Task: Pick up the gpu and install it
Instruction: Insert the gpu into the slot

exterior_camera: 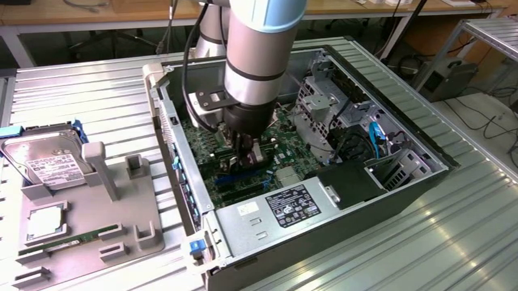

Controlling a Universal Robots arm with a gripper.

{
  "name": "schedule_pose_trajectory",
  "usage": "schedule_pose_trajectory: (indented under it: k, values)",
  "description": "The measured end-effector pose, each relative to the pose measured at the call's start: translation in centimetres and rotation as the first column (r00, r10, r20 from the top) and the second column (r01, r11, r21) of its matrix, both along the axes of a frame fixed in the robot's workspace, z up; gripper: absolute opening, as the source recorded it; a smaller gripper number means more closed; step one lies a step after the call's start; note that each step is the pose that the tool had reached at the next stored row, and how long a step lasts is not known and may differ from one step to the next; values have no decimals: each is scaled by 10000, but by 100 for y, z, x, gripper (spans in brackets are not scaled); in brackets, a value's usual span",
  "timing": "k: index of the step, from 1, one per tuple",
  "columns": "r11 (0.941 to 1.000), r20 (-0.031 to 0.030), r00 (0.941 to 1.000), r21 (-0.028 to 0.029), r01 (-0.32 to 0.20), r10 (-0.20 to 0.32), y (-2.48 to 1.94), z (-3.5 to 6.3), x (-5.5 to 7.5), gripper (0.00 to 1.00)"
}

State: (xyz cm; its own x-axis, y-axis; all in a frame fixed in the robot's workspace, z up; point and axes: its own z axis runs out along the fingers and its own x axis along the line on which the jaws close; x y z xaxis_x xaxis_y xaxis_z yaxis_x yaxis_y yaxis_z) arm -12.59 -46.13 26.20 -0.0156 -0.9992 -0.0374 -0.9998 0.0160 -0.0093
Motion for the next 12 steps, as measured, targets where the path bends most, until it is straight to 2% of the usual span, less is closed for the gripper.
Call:
schedule_pose_trajectory:
  k: [8, 9, 12]
  values:
    - [10000, -5, 10000, 13, 0, 0, -1, -41, -1, 26]
    - [10000, 5, 10000, 30, -1, 1, 0, -53, 0, 26]
    - [10000, -2, 10000, 20, -1, 1, 0, -59, 0, 26]
